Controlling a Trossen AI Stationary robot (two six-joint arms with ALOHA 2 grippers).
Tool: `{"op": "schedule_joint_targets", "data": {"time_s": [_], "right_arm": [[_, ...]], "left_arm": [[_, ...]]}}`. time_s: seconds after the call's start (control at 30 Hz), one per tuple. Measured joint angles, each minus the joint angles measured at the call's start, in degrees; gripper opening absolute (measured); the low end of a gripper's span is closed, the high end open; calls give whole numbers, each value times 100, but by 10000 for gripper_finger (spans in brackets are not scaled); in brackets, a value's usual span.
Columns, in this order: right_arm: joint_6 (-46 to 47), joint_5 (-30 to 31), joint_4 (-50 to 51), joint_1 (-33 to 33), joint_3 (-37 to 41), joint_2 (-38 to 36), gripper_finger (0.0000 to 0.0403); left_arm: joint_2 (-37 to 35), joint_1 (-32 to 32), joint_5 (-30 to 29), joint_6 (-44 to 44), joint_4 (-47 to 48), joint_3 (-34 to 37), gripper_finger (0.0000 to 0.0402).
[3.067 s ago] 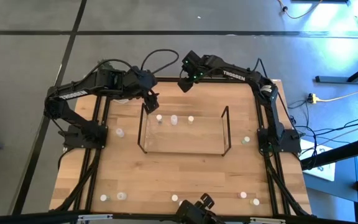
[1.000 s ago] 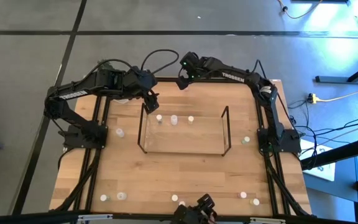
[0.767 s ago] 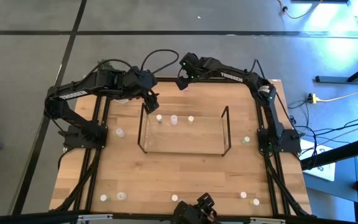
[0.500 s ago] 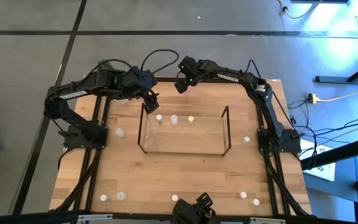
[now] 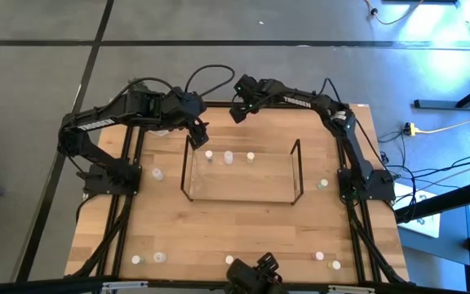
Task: Pick and place medicine bottles onto shelf by color
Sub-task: Put the top pink pill bottle on the shelf
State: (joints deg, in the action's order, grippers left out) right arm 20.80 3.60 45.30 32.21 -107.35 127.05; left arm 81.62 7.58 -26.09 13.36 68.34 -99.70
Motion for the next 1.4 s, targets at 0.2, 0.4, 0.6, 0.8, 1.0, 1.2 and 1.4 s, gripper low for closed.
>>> {"op": "schedule_joint_targets", "data": {"time_s": [0.2,0.4,0.6,0.8,1.0,1.2,1.4], "right_arm": [[8,-150,-54,0,0,151,331],[-7,-122,-130,4,0,167,331],[-7,-66,-140,45,0,176,331],[-13,74,-181,66,0,178,331],[-25,214,-365,60,0,180,331],[-26,270,-353,57,0,180,331],[-26,235,-245,57,0,187,331]], "left_arm": [[0,-3,1,0,0,0,255],[0,-3,1,1,0,0,255],[0,1,1,-1,0,0,255],[0,-1,1,-2,0,0,255],[0,-1,1,-2,0,0,255],[0,1,1,0,0,0,255],[0,1,1,0,0,0,255]]}}
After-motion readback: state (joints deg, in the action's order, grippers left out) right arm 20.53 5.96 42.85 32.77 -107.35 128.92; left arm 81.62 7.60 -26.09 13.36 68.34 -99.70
